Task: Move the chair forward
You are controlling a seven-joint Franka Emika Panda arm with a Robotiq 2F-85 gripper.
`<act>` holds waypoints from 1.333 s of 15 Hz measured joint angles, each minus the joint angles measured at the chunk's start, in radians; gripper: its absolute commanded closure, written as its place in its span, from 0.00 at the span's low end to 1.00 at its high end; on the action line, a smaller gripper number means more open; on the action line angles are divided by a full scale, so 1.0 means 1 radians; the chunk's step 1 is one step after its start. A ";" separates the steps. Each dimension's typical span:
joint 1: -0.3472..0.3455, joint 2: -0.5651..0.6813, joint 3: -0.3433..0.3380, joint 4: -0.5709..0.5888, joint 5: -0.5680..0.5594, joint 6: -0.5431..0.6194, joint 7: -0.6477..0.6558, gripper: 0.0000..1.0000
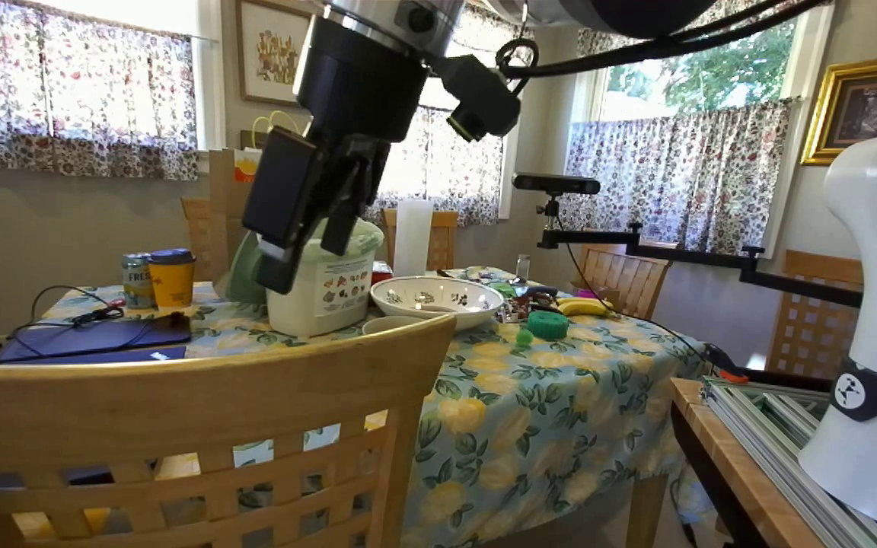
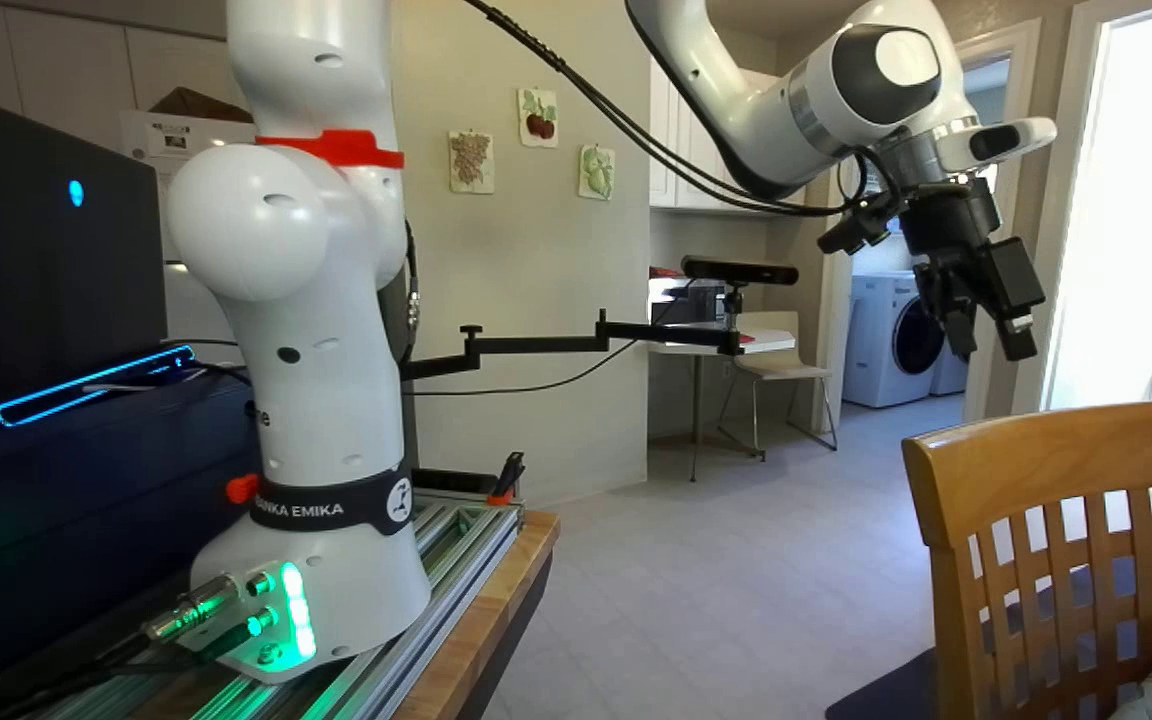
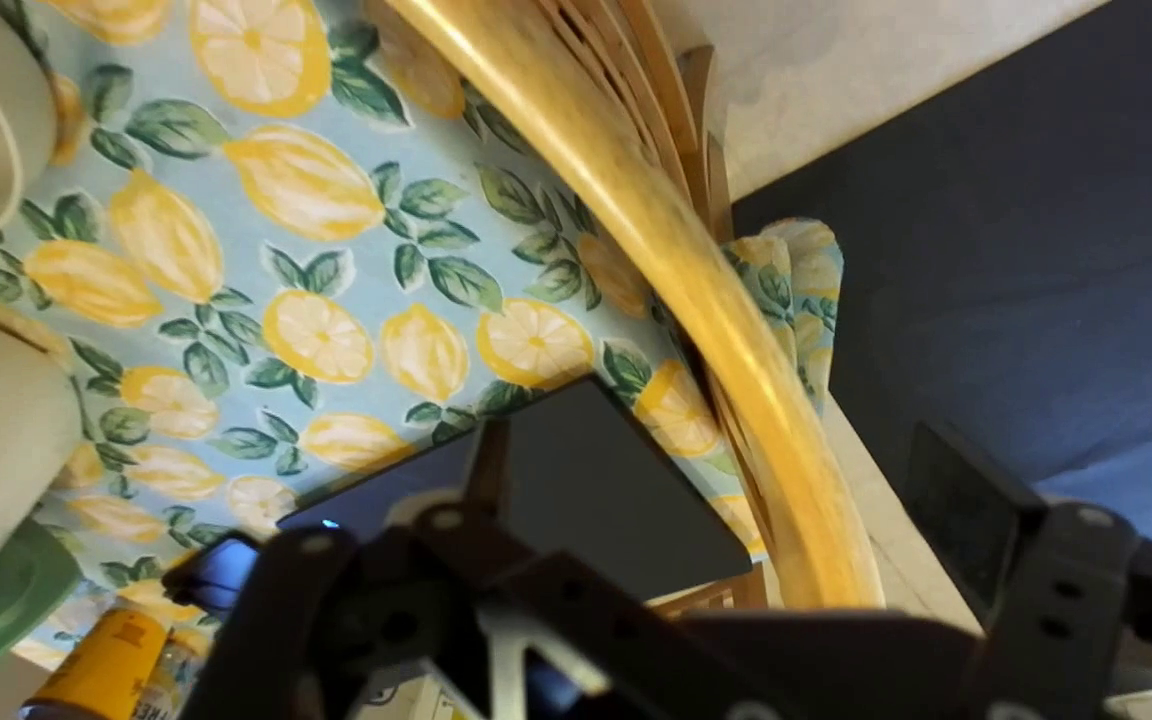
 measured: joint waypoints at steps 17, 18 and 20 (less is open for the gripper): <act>-0.066 -0.099 0.084 -0.059 0.066 -0.188 0.000 0.00; -0.066 -0.099 0.084 -0.059 0.066 -0.188 0.000 0.00; -0.066 -0.099 0.084 -0.059 0.066 -0.188 0.000 0.00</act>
